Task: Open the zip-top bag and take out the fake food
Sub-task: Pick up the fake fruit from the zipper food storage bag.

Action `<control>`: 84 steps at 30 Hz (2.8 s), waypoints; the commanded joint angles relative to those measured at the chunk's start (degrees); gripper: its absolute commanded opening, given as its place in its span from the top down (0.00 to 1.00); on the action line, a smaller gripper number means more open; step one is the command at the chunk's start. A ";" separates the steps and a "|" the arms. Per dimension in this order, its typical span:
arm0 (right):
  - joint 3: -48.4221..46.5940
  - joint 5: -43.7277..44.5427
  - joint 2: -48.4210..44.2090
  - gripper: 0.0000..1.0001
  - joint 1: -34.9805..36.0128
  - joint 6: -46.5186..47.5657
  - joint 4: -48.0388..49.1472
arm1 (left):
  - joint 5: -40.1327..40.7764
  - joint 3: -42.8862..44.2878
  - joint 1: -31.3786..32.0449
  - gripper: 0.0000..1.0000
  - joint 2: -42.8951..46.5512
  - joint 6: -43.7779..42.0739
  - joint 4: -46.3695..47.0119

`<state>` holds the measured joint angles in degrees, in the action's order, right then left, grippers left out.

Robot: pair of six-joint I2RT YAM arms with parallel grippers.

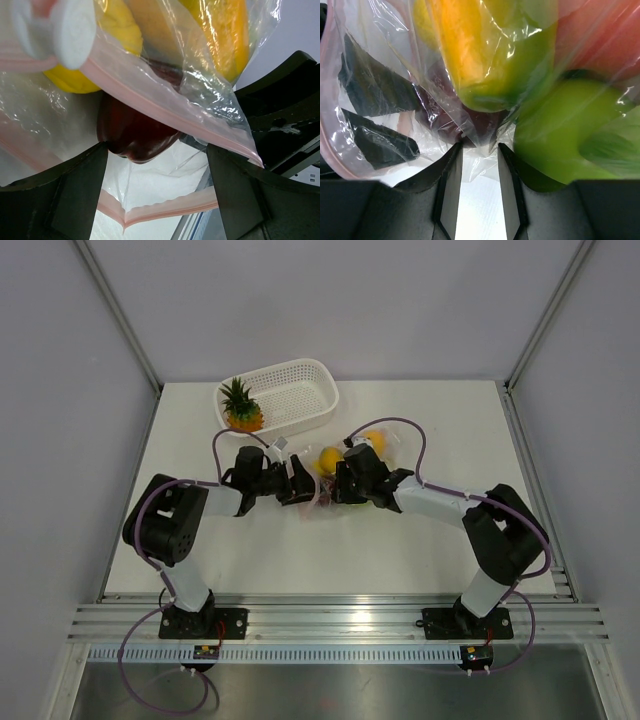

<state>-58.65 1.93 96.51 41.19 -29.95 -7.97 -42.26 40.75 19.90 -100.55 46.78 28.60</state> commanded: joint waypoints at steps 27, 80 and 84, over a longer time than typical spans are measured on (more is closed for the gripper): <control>7.76 7.82 -8.88 0.62 0.47 2.00 14.56 | 7.28 2.84 1.02 0.01 -0.44 -2.14 -0.21; -2.78 9.84 5.18 0.79 -0.58 -1.42 4.72 | 2.27 3.02 2.43 0.41 -1.49 -0.12 0.67; -2.87 9.23 5.44 0.81 -1.99 -3.00 4.28 | 1.83 0.30 -0.47 0.42 1.41 0.94 1.81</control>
<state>-59.46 9.58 101.34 40.53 -31.05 -2.87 -38.46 42.28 21.74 -102.94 46.52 27.03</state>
